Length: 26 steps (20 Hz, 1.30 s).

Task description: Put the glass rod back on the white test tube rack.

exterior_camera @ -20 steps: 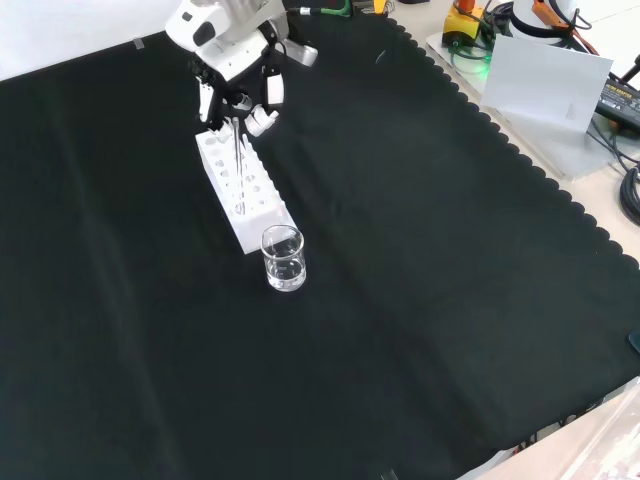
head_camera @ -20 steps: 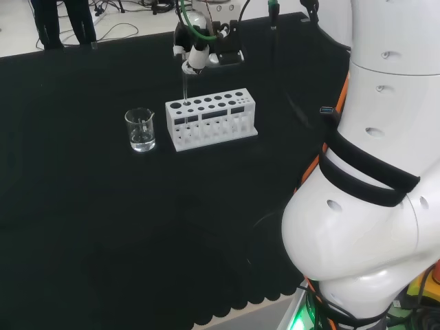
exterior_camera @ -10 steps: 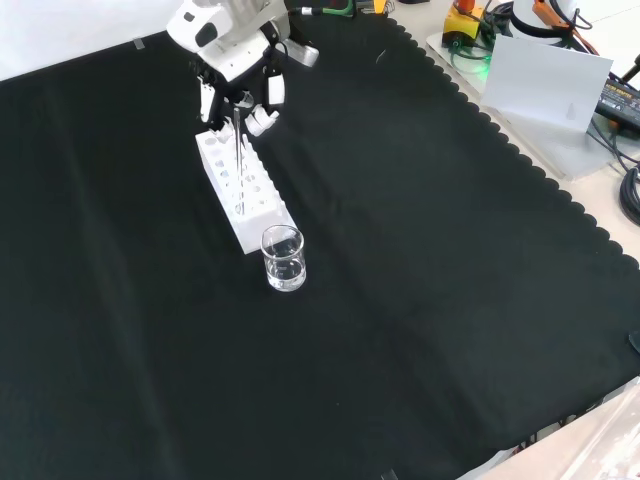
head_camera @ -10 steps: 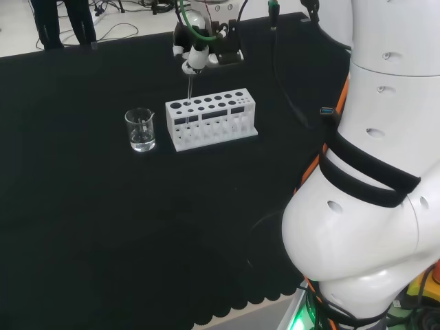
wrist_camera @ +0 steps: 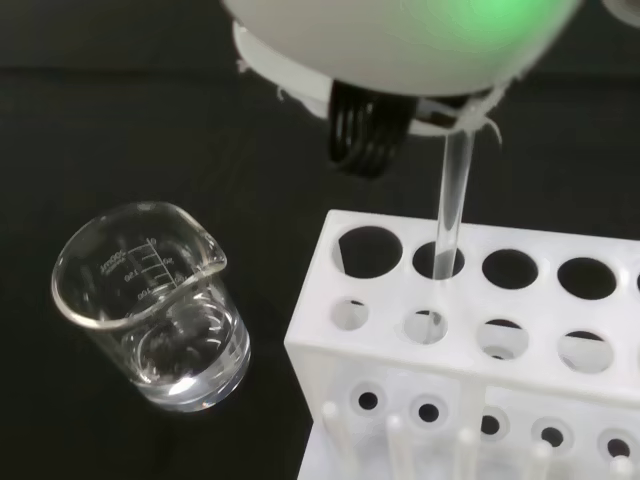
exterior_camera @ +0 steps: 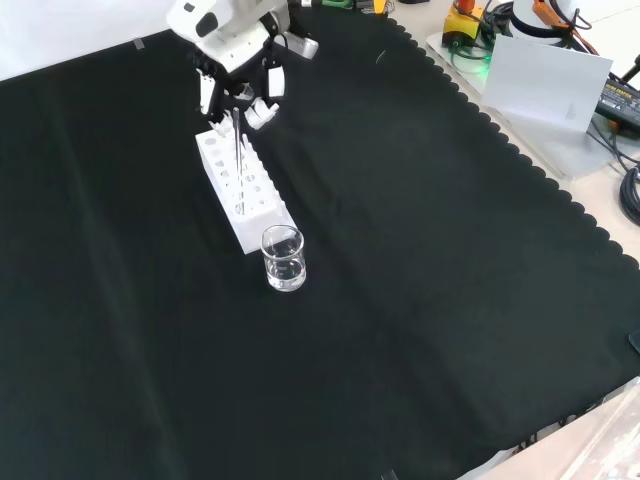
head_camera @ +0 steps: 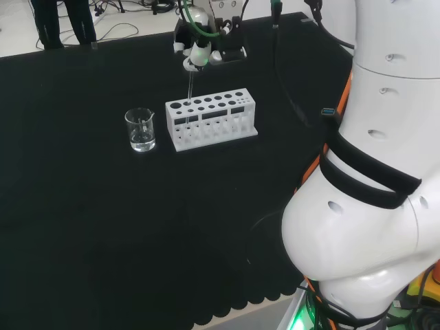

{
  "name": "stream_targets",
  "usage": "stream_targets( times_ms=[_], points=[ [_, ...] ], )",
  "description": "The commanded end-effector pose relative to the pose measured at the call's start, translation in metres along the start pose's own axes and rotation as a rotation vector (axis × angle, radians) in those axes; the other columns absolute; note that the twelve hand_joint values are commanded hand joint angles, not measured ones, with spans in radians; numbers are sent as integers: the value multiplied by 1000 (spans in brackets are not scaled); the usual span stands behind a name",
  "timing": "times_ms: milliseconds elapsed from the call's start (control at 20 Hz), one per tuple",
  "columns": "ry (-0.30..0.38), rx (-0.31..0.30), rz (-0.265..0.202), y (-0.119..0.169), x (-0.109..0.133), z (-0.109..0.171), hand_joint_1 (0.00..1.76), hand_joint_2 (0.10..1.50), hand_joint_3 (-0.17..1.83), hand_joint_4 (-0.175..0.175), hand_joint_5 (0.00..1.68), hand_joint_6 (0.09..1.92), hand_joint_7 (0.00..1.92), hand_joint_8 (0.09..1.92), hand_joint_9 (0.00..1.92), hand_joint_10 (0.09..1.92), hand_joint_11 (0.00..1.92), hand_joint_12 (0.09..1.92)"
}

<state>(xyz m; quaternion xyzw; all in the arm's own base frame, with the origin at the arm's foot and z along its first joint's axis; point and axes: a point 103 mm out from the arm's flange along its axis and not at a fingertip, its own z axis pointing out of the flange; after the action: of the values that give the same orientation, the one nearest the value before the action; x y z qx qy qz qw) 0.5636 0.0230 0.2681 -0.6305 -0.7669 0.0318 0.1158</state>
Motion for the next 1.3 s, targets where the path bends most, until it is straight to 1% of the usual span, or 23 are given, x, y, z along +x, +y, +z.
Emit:
stream_targets(
  times_ms=[50, 200, 400, 450, 500, 600, 700, 800, 850, 900, 950, 1000, 1100, 1250, 1300],
  points=[
    [-1, -22, 10, -6, 2, -17, 1366, 434, 872, -175, 740, 935, 984, 688, 1850, 396, 1857, 797],
    [-3, -27, 22, -8, 3, -22, 1372, 428, 878, -175, 702, 959, 942, 715, 1847, 404, 1854, 808],
    [-6, -34, 36, -14, -1, -31, 1372, 426, 881, -175, 693, 966, 929, 726, 1846, 407, 1855, 813],
    [-23, -22, 28, -10, 8, -32, 1367, 428, 882, -175, 698, 968, 930, 727, 1847, 408, 1859, 814],
    [-22, -24, 25, -11, 8, -34, 1360, 431, 884, -175, 706, 970, 935, 730, 1848, 409, 1863, 816],
    [-12, -46, 25, -17, 6, -40, 1344, 439, 885, -175, 736, 958, 953, 734, 1852, 411, 1875, 808],
    [1, -83, 24, -26, 3, -46, 1330, 455, 877, -175, 803, 916, 995, 724, 1857, 410, 1890, 794],
    [-6, -97, 23, -32, 1, -49, 1244, 687, 602, -175, 1026, 839, 1078, 688, 1865, 409, 1898, 792],
    [-9, -101, 25, -34, -1, -49, 1247, 767, 478, -107, 1082, 811, 1148, 659, 1872, 406, 1900, 795],
    [-16, -103, 26, -35, 2, -50, 1257, 809, 409, -52, 1115, 790, 1202, 633, 1877, 405, 1901, 800],
    [-21, -100, 27, -36, 5, -52, 1264, 830, 373, -18, 1133, 778, 1235, 618, 1881, 404, 1902, 804],
    [-25, -98, 28, -38, 6, -53, 1269, 829, 373, 0, 1148, 767, 1256, 606, 1884, 403, 1900, 810],
    [-30, -103, 29, -41, 7, -55, 1275, 805, 415, 12, 1161, 762, 1281, 592, 1890, 402, 1899, 822],
    [-29, -115, 28, -44, 10, -58, 1279, 782, 456, 12, 1164, 766, 1294, 589, 1895, 400, 1899, 829],
    [-34, -103, 32, -43, 12, -62, 1279, 773, 472, 12, 1165, 769, 1297, 591, 1897, 399, 1899, 832]
  ],
)
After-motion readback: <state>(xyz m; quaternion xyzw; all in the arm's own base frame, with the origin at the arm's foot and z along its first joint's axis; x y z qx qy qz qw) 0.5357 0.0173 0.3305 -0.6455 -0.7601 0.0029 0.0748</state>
